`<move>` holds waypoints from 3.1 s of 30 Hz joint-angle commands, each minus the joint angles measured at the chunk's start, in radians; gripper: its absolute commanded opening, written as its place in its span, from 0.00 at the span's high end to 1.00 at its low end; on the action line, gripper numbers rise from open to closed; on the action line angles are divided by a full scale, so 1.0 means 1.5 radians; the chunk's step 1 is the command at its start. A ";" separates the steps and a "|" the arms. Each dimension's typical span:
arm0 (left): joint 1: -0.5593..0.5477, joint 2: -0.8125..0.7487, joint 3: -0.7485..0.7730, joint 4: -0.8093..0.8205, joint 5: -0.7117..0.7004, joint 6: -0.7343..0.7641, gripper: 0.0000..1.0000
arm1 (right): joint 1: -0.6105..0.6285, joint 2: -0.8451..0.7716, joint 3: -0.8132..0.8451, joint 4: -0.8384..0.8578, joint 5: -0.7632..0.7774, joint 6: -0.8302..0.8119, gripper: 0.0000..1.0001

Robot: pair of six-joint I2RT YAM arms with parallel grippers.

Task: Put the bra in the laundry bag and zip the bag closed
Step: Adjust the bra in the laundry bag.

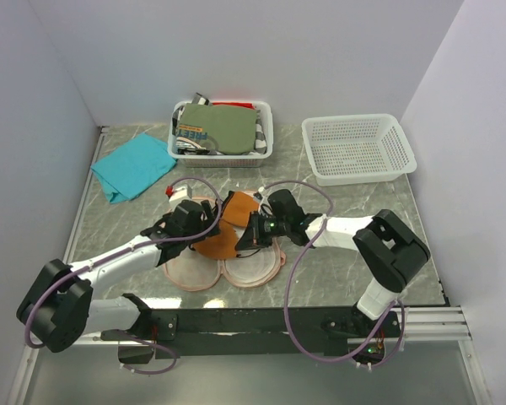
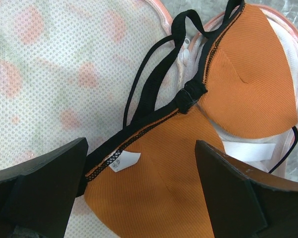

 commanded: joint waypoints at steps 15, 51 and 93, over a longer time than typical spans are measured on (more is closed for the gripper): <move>-0.001 -0.139 0.040 -0.087 -0.045 0.017 0.04 | -0.047 -0.142 0.056 -0.294 0.013 -0.224 0.96; -0.001 -0.072 0.020 0.061 0.184 0.101 0.04 | -0.105 -0.183 0.026 -0.417 0.188 -0.284 0.41; -0.156 -0.092 -0.123 0.170 0.144 0.022 0.48 | -0.095 -0.259 -0.079 -0.290 0.108 -0.176 0.49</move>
